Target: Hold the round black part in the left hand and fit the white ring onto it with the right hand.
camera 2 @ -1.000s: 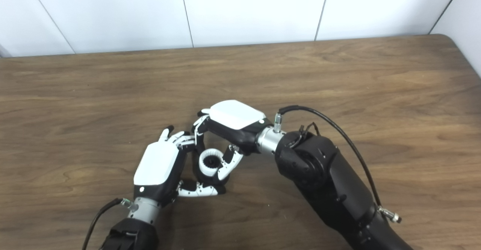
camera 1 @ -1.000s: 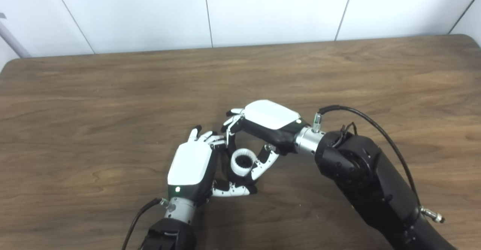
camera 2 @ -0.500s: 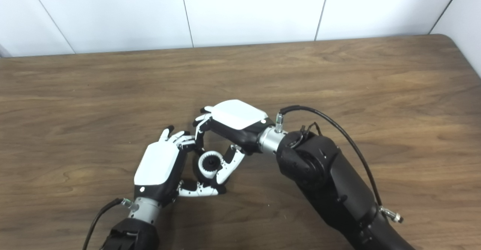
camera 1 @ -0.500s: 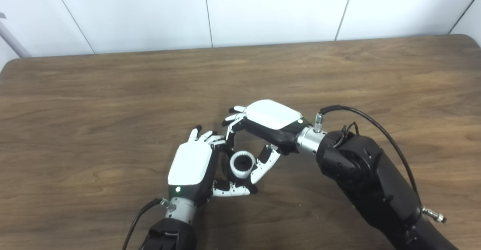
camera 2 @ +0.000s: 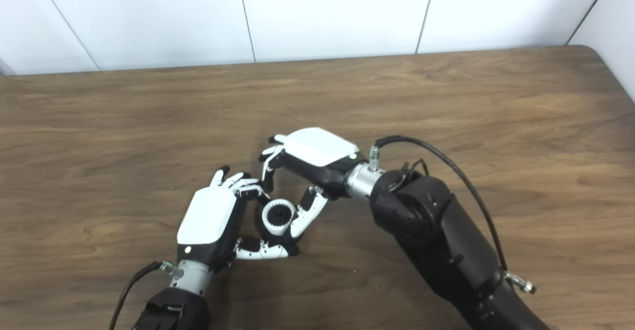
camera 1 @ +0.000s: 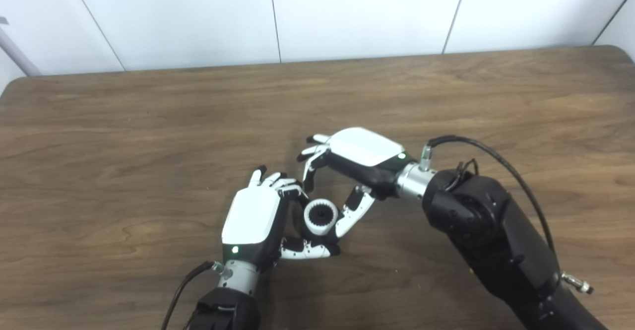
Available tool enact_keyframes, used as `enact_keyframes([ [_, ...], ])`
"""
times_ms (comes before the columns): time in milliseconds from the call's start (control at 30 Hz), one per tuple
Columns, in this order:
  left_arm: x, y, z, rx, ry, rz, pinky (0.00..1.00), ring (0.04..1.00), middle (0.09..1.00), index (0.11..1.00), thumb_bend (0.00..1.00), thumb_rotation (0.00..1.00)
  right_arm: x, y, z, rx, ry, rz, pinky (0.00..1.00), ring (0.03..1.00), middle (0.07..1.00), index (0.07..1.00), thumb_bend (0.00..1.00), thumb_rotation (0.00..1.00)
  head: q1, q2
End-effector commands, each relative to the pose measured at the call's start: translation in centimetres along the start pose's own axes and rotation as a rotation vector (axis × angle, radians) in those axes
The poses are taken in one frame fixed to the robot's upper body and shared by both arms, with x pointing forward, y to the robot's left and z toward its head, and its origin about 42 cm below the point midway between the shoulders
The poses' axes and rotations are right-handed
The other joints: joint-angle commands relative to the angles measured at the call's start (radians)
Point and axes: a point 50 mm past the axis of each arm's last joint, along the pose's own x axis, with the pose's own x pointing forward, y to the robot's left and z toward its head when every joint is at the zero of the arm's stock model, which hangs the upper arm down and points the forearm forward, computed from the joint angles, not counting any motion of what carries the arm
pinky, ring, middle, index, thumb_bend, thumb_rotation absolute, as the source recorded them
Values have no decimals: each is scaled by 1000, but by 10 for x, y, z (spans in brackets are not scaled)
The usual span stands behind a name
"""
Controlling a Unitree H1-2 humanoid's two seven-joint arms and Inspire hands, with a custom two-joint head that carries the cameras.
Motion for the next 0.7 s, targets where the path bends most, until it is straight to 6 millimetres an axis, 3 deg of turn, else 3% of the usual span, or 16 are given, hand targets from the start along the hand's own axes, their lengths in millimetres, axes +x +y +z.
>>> enact_keyframes([
  [0,-2,-13,-2,0,10,-64,1000,876,769,483,523,53,-7,-26,0,-34,-18,-76,935,974,873,588,970,286,0,1],
  [333,-1,-14,-6,4,15,-64,1000,873,768,484,524,53,-29,-61,-20,36,79,-164,897,974,872,595,972,258,1,-3],
  [667,-1,-10,-10,15,25,-85,1000,872,780,492,521,64,-38,-75,-39,35,126,-207,823,953,866,602,959,271,1,-5],
])
